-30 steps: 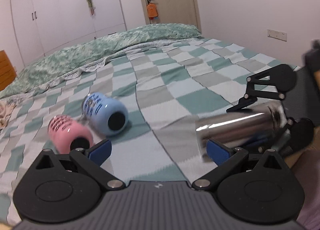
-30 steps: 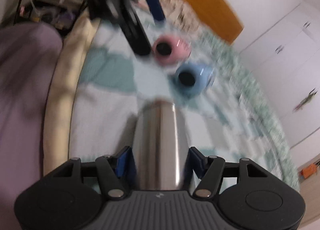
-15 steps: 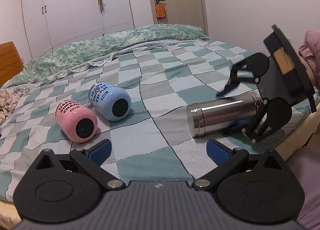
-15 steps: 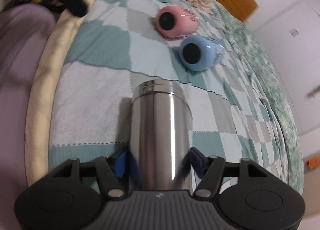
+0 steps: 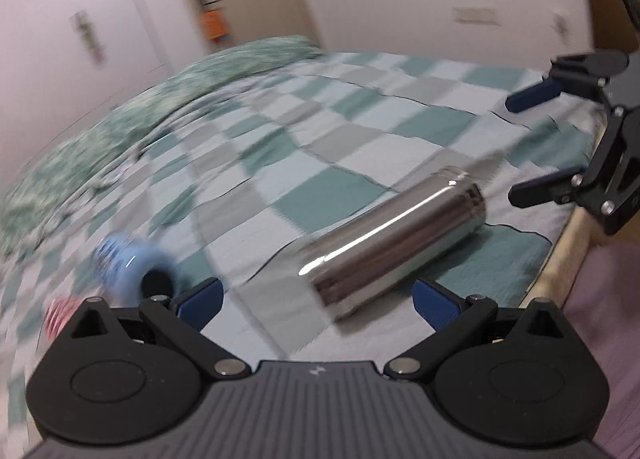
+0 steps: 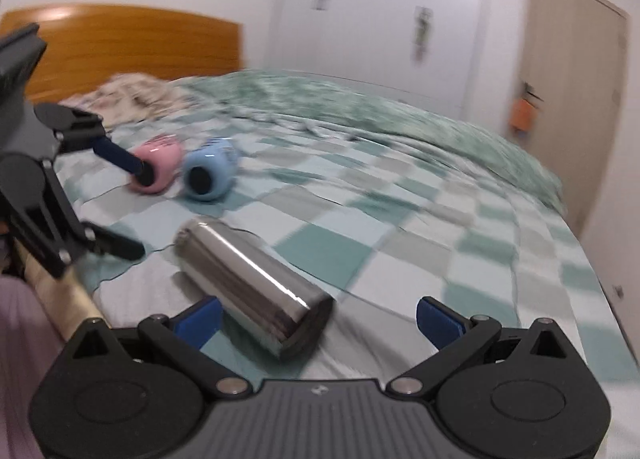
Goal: Flip cup upright
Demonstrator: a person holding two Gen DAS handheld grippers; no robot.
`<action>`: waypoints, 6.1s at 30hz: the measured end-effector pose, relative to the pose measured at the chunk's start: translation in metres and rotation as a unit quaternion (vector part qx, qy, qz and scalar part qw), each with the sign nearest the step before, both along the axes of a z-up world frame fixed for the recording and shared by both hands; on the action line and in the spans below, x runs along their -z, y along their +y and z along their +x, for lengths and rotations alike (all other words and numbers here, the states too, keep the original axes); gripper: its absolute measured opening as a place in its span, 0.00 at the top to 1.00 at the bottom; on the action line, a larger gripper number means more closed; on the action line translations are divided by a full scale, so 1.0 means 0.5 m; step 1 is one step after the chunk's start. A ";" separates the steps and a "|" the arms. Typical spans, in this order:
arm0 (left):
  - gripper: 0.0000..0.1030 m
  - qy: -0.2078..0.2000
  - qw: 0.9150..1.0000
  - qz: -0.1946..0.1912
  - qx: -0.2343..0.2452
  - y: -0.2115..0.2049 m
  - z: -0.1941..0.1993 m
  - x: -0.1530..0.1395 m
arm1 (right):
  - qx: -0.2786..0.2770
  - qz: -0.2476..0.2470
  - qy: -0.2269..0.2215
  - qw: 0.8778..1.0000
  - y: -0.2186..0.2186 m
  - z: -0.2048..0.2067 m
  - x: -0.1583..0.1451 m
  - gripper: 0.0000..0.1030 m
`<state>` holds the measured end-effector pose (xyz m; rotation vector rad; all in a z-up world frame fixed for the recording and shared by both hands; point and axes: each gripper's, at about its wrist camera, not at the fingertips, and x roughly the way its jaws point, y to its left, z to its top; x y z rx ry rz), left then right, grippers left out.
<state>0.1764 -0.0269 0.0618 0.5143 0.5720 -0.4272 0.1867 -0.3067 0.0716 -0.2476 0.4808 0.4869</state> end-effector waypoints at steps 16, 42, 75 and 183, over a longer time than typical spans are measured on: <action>0.15 0.118 0.977 0.112 0.140 -0.142 0.150 0.067 | -0.007 0.014 0.055 0.998 -0.040 0.057 0.044 0.00; 0.31 0.321 0.851 -0.212 -0.357 0.014 0.141 0.017 | -0.077 0.031 0.035 0.996 -0.041 0.090 0.040 0.00; 0.38 0.261 0.922 -0.081 -0.273 -0.064 0.204 0.056 | -0.043 0.026 0.032 0.998 -0.061 0.051 0.049 0.00; 0.00 -0.257 0.912 -0.198 -0.252 0.141 -0.314 0.129 | 0.111 0.122 -0.178 0.970 0.053 -0.283 0.113 0.00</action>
